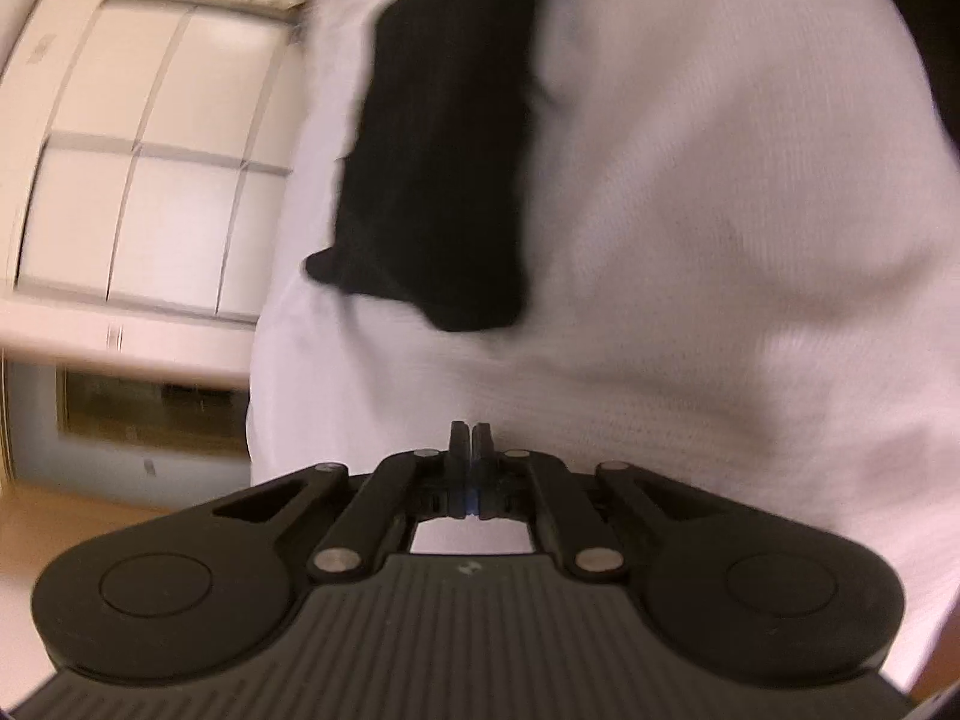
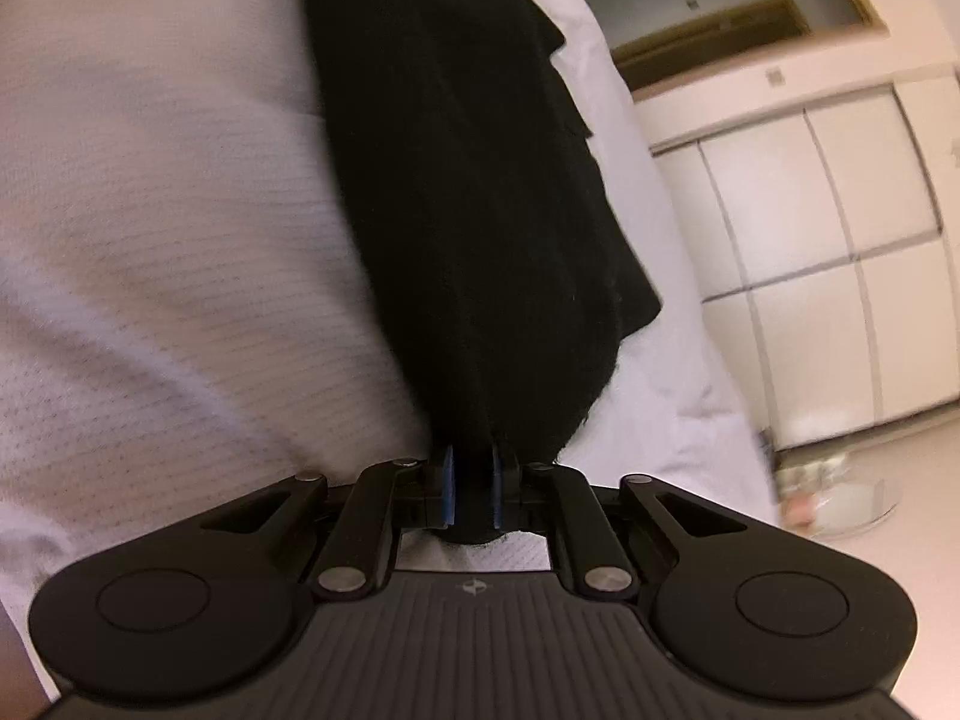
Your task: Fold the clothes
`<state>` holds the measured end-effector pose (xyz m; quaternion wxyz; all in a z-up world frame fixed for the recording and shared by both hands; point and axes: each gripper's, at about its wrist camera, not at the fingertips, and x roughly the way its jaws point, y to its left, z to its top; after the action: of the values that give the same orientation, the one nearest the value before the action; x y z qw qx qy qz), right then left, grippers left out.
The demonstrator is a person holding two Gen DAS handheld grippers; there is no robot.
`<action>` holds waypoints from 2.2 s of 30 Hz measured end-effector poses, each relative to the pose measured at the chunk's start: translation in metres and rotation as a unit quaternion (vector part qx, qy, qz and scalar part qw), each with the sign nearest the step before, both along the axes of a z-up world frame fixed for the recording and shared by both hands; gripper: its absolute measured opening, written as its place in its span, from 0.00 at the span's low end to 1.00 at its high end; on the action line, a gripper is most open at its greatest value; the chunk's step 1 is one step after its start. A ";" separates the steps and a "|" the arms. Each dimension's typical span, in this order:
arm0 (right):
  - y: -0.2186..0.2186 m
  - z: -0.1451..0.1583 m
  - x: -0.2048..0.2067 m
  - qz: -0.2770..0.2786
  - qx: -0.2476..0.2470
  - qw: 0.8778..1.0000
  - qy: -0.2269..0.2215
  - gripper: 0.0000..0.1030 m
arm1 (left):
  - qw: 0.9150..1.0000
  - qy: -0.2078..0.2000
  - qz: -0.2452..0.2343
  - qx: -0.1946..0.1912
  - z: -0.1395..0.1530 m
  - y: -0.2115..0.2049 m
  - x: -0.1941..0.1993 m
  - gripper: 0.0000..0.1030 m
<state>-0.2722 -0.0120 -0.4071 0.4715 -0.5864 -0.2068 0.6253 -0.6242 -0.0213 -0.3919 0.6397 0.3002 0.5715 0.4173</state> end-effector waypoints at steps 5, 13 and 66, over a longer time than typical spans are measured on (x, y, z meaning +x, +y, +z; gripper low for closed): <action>-0.024 0.032 0.003 -0.040 0.016 0.995 0.087 0.40 | 0.999 -0.024 -0.037 0.023 0.014 -0.020 0.018 0.25; -0.036 0.010 -0.019 0.015 0.037 0.999 0.012 0.47 | 0.997 0.009 -0.072 0.013 -0.012 0.014 0.048 0.24; -0.084 0.146 0.008 -0.340 -0.056 0.717 0.606 0.91 | 0.811 -0.436 0.379 -0.093 0.143 -0.046 0.099 0.59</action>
<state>-0.2647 -0.0959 -0.2612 0.6428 -0.1383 0.3717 0.6553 -0.5254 -0.0673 -0.2491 0.6379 -0.2142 0.3372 0.6585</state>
